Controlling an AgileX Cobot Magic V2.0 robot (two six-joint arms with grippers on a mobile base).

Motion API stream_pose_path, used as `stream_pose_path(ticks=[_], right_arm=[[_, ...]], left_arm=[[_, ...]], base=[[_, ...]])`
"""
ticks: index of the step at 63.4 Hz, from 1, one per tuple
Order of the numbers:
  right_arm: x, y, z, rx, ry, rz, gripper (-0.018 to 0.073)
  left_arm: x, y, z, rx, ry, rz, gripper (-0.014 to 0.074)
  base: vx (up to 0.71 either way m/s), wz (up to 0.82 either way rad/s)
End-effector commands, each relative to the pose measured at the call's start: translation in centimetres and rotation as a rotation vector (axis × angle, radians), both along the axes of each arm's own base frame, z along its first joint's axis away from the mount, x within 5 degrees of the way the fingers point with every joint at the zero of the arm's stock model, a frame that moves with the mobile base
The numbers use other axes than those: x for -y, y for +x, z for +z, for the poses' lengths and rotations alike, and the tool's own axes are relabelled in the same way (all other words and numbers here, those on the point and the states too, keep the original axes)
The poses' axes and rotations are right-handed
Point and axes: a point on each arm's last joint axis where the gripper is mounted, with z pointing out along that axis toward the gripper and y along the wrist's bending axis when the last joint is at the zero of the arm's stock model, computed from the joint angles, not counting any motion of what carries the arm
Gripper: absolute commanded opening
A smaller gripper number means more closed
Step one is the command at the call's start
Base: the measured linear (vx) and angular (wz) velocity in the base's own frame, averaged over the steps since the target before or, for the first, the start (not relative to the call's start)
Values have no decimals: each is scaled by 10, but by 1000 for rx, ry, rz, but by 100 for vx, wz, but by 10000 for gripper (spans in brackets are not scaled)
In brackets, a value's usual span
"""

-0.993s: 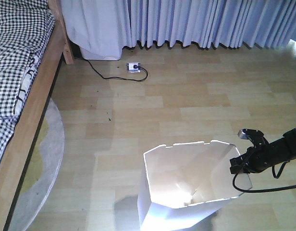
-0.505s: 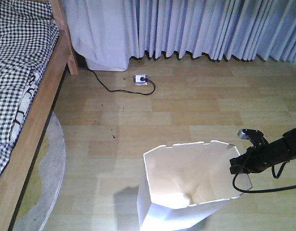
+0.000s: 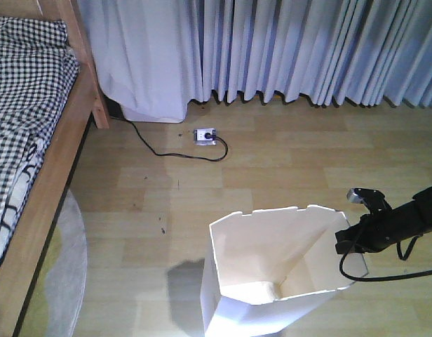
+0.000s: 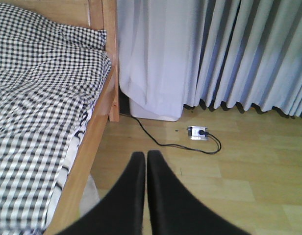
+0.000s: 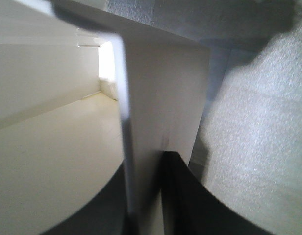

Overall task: Move trash bin to bedside with robot
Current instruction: 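Drag the held bin with the right gripper across the floor to the bedside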

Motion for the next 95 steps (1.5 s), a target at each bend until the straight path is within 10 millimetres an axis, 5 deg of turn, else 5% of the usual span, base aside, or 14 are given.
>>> stream_pose_path(ticks=[1, 95], right_arm=[[-10, 12, 35, 44, 177, -5, -5], [-10, 12, 35, 44, 177, -5, -5]], left_arm=[[0, 1, 5, 77, 4, -4, -6], [0, 1, 5, 77, 4, -4, -6]], base=[[31, -2], [22, 0]])
